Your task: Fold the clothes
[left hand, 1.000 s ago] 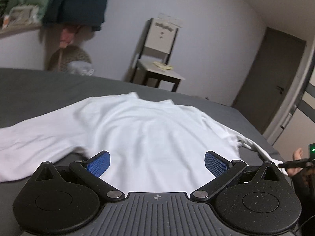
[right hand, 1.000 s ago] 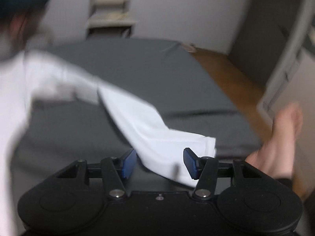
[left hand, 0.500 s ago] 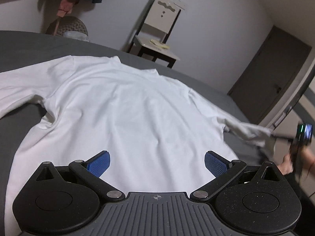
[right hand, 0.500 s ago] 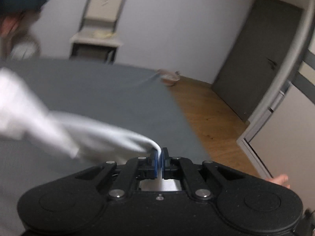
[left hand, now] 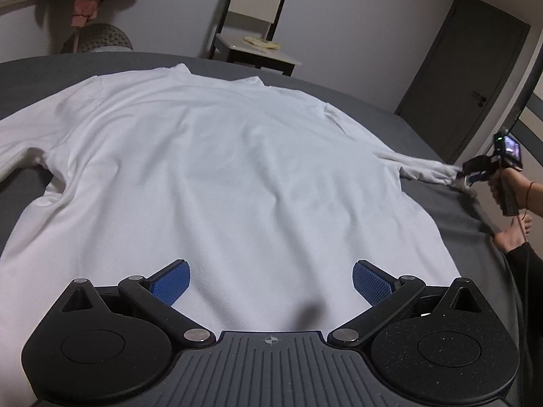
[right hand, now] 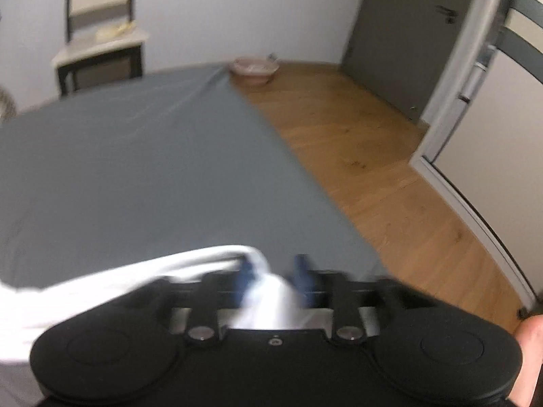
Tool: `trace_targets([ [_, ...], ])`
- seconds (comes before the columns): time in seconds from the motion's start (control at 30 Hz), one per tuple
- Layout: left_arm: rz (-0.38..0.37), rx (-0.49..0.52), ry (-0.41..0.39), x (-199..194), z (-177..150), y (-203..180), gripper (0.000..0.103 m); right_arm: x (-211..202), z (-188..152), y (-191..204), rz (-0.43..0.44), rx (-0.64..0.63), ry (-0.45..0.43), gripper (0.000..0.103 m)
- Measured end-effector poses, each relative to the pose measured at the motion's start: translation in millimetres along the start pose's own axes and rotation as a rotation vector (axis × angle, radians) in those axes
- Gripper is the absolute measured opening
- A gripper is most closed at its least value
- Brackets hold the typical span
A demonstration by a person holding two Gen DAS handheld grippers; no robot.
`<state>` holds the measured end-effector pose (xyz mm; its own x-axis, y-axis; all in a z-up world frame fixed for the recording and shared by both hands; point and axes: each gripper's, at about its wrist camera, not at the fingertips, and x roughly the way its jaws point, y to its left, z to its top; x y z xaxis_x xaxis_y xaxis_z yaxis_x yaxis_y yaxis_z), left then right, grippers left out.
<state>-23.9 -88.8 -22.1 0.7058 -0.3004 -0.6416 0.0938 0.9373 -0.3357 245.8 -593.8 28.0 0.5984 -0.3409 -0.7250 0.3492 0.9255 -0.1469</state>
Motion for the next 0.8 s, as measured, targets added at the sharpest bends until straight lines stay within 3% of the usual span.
trace_targets([
  [0.07, 0.001, 0.000, 0.001, 0.3, -0.3, -0.5, 0.103, -10.2, 1.1, -16.6, 0.009, 0.000, -0.053, 0.055],
  [0.23, -0.010, -0.012, 0.004, 0.6, -1.3, -1.2, 0.103, -32.5, -1.8, -63.1, -0.044, 0.031, -0.138, 0.055],
  [0.3, -0.012, -0.016, 0.006, -0.1, -2.1, -1.8, 0.103, -34.9, -5.1, -84.5, -0.013, 0.124, -0.123, 0.055],
  [0.43, -0.010, -0.015, 0.010, 0.5, -2.3, -4.8, 0.103, -25.9, -16.5, -94.1, 0.112, 0.138, -0.025, 0.055],
  [0.57, -0.004, 0.007, 0.008, 0.0, -5.0, -6.7, 0.103, -16.3, -22.7, -92.0, 0.137, 0.227, -0.022, 0.045],
  [0.77, 0.019, 0.076, 0.006, 5.0, -9.2, -14.6, 0.103, -1.9, -31.0, -92.0, 0.178, 0.409, -0.016, 0.042],
  [0.8, 0.024, 0.090, 0.005, 5.8, -10.2, -16.0, 0.103, 0.5, -32.4, -92.0, 0.185, 0.439, -0.015, 0.035],
])
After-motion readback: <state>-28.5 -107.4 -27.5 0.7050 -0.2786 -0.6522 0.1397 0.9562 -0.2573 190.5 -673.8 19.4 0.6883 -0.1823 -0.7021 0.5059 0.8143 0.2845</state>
